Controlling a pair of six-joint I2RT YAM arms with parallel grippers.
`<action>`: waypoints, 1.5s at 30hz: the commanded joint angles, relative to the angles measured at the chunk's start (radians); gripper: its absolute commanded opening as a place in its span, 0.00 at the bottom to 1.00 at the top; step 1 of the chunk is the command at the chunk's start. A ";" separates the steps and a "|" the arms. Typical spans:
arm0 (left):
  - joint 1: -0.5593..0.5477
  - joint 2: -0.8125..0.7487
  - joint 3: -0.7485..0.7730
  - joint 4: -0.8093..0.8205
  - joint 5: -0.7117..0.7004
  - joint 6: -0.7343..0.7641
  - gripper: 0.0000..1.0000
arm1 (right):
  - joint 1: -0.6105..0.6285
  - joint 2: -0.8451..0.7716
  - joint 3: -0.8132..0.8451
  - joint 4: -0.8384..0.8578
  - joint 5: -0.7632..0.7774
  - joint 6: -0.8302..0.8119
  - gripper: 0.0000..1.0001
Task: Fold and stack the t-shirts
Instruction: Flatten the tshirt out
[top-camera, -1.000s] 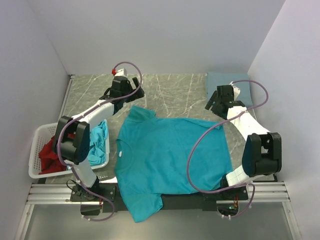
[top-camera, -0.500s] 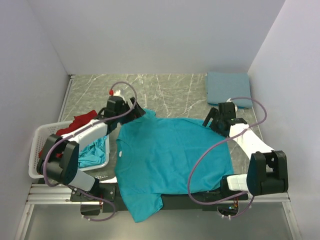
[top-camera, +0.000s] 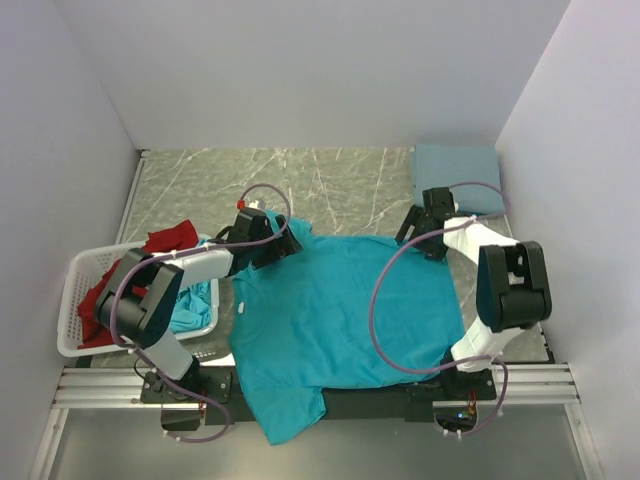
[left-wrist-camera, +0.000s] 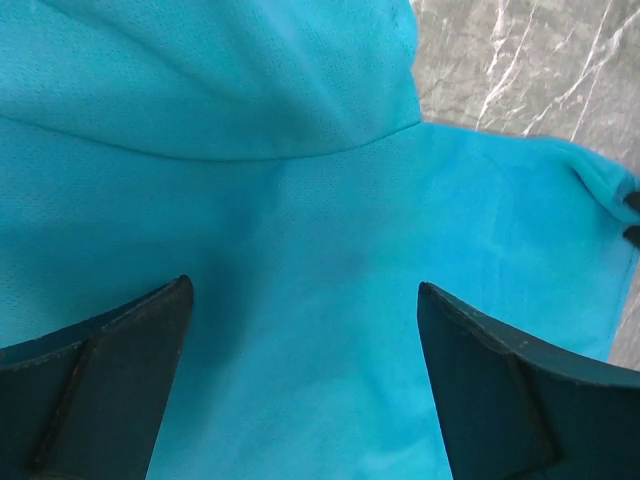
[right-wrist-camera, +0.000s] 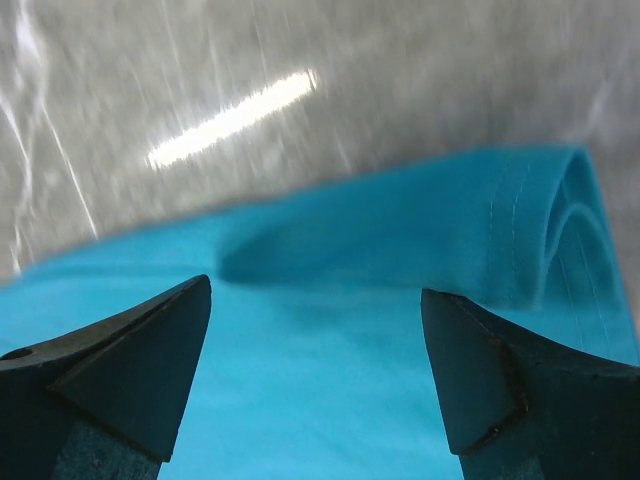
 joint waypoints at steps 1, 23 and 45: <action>0.000 0.029 0.019 0.000 -0.007 0.002 0.99 | 0.000 0.064 0.104 0.014 0.053 -0.006 0.91; 0.002 -0.013 0.065 -0.066 -0.088 0.016 0.99 | -0.003 -0.132 0.033 -0.006 0.099 -0.052 0.91; 0.143 0.280 0.310 -0.114 -0.008 0.086 0.99 | 0.019 0.116 0.117 -0.039 0.053 -0.059 0.87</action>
